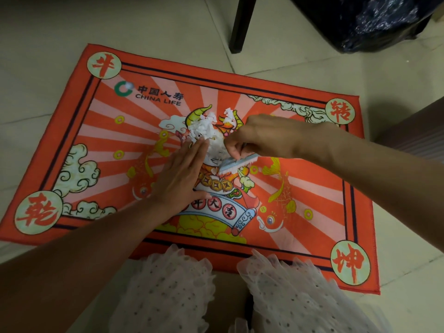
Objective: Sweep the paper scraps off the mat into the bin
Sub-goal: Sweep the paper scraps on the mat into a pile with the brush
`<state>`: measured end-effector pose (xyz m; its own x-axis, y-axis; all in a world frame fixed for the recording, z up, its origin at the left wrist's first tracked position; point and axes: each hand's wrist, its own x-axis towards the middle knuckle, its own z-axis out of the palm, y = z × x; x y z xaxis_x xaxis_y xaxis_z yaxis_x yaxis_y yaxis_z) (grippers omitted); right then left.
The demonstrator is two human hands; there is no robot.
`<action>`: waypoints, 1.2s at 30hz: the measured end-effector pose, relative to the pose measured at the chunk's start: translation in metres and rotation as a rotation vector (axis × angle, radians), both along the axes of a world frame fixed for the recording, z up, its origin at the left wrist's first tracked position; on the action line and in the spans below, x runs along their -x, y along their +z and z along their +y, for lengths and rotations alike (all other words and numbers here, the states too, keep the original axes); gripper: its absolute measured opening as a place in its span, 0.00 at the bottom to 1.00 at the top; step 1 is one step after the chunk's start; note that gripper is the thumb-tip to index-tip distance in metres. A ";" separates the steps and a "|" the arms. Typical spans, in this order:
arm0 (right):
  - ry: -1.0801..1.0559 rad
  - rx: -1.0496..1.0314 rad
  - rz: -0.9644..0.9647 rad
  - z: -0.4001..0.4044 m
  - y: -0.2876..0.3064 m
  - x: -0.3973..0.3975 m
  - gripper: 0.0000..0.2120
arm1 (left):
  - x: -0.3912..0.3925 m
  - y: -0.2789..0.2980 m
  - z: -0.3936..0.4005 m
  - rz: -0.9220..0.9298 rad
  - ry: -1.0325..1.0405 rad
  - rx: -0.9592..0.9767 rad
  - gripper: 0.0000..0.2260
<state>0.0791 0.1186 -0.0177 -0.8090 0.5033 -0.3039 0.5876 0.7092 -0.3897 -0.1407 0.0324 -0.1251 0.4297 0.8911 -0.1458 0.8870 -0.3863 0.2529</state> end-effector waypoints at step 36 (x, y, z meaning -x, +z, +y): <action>-0.250 -0.003 0.053 0.006 0.004 0.030 0.13 | 0.005 -0.007 0.002 -0.017 0.098 0.017 0.57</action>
<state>0.0495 0.1243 -0.0135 -0.6739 0.6906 -0.2627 0.7237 0.5453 -0.4231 -0.1462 0.0349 -0.1317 0.3433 0.9264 -0.1549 0.9158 -0.2935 0.2741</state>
